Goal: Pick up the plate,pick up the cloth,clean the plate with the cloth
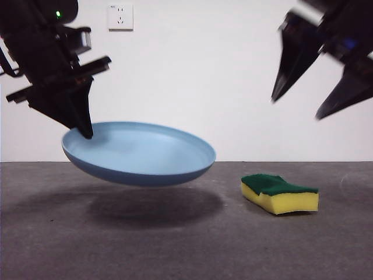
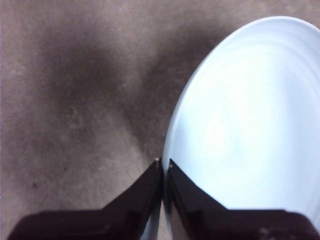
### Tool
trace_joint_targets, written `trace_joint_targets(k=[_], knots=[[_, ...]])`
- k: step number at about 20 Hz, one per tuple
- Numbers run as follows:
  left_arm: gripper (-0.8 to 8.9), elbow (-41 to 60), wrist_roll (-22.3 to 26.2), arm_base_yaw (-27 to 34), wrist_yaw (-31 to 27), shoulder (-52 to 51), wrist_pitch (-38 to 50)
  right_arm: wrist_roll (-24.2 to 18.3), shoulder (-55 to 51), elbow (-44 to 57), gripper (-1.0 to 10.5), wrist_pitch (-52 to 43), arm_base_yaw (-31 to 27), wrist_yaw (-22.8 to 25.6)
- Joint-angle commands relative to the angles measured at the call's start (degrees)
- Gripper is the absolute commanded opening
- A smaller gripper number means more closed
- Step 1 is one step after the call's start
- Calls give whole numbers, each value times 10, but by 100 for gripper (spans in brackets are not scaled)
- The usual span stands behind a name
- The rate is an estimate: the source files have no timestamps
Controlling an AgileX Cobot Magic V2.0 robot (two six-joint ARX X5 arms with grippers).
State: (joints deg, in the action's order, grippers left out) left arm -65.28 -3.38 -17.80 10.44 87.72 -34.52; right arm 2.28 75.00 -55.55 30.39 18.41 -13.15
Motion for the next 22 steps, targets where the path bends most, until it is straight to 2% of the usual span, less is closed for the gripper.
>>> trace_joint_targets(k=[1,7,14,17,20,22], knots=[[-8,0,7,-2,1,-16,-11,-34,59,-11,437,-2,13,31],[-8,0,7,-2,1,-28,-35,-35,182,-12,436,-68,31,51],[-8,0,7,-2,1,-28,-35,-37,233,-12,421,-97,31,59],[-8,0,7,-2,1,-28,-33,-39,233,-12,238,-98,31,60],[-8,0,7,-2,1,-28,-32,-48,233,-12,-11,-98,31,61],[-8,0,7,-2,0,-28,-31,-48,233,-12,-16,-98,35,60]])
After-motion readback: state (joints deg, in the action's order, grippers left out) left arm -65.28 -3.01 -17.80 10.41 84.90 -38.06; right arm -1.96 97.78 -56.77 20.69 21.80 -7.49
